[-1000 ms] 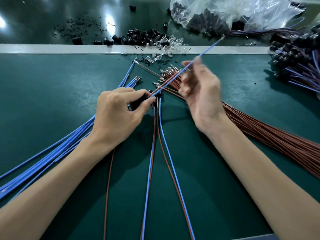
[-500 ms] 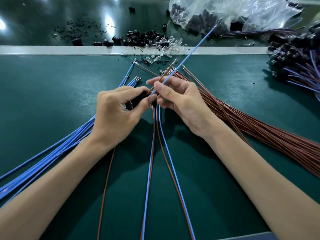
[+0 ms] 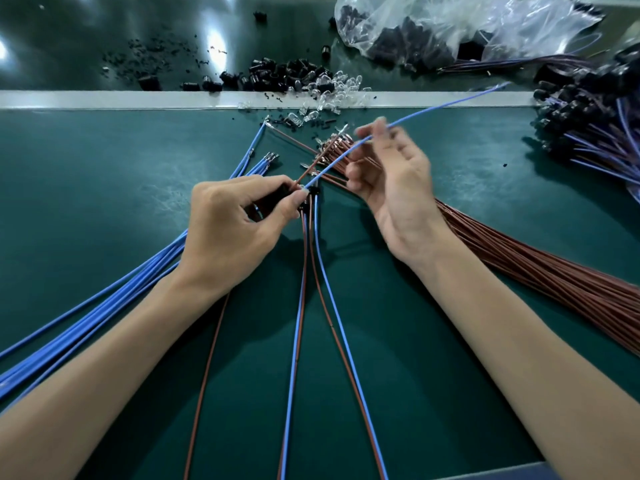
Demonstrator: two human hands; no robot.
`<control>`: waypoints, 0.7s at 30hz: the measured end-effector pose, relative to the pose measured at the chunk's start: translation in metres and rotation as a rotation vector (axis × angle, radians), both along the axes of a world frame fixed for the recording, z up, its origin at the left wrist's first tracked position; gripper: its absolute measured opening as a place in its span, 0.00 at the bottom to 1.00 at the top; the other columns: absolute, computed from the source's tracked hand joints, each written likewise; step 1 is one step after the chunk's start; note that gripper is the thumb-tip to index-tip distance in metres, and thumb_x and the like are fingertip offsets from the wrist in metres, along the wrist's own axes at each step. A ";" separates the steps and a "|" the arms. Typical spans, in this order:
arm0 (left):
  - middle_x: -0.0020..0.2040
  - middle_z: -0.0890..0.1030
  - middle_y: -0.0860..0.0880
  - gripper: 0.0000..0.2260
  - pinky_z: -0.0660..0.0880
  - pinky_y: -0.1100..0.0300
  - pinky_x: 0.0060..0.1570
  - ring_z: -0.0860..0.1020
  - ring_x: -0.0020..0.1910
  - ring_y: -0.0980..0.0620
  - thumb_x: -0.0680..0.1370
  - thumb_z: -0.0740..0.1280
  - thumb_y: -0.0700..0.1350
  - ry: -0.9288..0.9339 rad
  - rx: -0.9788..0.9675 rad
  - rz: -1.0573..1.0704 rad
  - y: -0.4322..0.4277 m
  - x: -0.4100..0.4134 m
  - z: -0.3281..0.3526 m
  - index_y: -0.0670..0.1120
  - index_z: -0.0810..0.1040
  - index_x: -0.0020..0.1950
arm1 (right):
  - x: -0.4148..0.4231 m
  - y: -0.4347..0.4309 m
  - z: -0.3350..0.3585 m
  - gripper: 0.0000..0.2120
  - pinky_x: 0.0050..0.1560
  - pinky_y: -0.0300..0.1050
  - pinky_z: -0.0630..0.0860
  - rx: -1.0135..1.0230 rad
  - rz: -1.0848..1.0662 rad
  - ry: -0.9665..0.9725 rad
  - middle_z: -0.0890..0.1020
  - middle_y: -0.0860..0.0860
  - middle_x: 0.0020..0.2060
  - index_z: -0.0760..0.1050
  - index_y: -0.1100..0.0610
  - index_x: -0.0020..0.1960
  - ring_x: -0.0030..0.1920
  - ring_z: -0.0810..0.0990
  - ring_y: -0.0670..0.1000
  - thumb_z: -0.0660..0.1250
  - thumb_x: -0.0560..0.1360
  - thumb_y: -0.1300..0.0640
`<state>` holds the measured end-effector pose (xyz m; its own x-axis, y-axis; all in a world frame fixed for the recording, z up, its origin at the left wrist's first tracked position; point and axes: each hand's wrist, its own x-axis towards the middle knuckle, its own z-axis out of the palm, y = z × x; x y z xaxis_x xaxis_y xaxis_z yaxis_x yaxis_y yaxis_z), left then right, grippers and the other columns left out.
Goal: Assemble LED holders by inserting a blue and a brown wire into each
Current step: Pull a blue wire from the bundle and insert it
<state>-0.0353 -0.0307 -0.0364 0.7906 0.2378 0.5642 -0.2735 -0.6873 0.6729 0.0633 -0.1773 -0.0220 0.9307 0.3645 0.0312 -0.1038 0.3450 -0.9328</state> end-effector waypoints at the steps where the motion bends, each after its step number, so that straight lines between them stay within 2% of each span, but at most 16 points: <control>1: 0.32 0.81 0.48 0.07 0.72 0.52 0.33 0.75 0.29 0.50 0.75 0.70 0.46 -0.007 -0.006 -0.001 0.000 0.000 0.000 0.43 0.84 0.44 | -0.003 0.001 -0.001 0.09 0.33 0.35 0.73 -0.080 0.102 -0.048 0.78 0.45 0.31 0.74 0.55 0.44 0.30 0.75 0.43 0.60 0.81 0.58; 4: 0.32 0.81 0.47 0.07 0.72 0.52 0.32 0.75 0.28 0.49 0.76 0.70 0.46 -0.011 -0.009 -0.012 0.000 0.000 0.001 0.43 0.84 0.44 | -0.013 0.007 -0.006 0.09 0.37 0.36 0.74 -0.243 0.241 -0.205 0.79 0.44 0.32 0.75 0.54 0.42 0.31 0.76 0.42 0.61 0.80 0.60; 10: 0.32 0.81 0.49 0.06 0.71 0.51 0.32 0.74 0.28 0.48 0.76 0.70 0.46 0.000 -0.029 -0.022 -0.001 0.000 0.000 0.43 0.84 0.43 | -0.002 0.000 0.002 0.11 0.30 0.37 0.71 -0.050 -0.088 -0.083 0.77 0.47 0.31 0.68 0.55 0.41 0.27 0.74 0.44 0.57 0.82 0.58; 12: 0.32 0.81 0.48 0.07 0.71 0.51 0.32 0.74 0.29 0.48 0.76 0.70 0.46 -0.010 -0.018 -0.023 -0.001 0.000 0.000 0.43 0.83 0.43 | -0.001 -0.001 0.002 0.08 0.30 0.36 0.71 -0.057 -0.021 -0.088 0.77 0.48 0.33 0.70 0.55 0.43 0.28 0.74 0.44 0.59 0.81 0.59; 16: 0.30 0.80 0.43 0.08 0.71 0.50 0.31 0.73 0.28 0.45 0.76 0.70 0.46 -0.012 -0.013 -0.036 0.000 0.001 0.001 0.42 0.83 0.42 | -0.014 0.004 -0.004 0.01 0.34 0.35 0.73 -0.248 0.270 -0.239 0.79 0.47 0.36 0.75 0.54 0.47 0.33 0.78 0.43 0.65 0.76 0.59; 18: 0.30 0.80 0.43 0.07 0.72 0.48 0.31 0.74 0.29 0.43 0.76 0.70 0.46 -0.001 -0.012 -0.055 -0.001 0.000 0.003 0.44 0.84 0.42 | -0.017 0.006 -0.005 0.03 0.34 0.34 0.73 -0.269 0.277 -0.277 0.81 0.46 0.34 0.75 0.54 0.46 0.32 0.79 0.43 0.64 0.77 0.61; 21: 0.34 0.82 0.52 0.04 0.75 0.45 0.31 0.77 0.30 0.39 0.76 0.68 0.48 0.049 -0.076 -0.053 -0.002 0.000 0.006 0.53 0.82 0.43 | -0.014 0.005 -0.001 0.07 0.33 0.36 0.75 -0.183 0.161 -0.215 0.81 0.45 0.32 0.72 0.55 0.44 0.29 0.78 0.44 0.60 0.80 0.62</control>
<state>-0.0357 -0.0328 -0.0306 0.8295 0.2354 0.5065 -0.2740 -0.6188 0.7362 0.0492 -0.1719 -0.0232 0.8398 0.5244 0.1406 0.0623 0.1642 -0.9845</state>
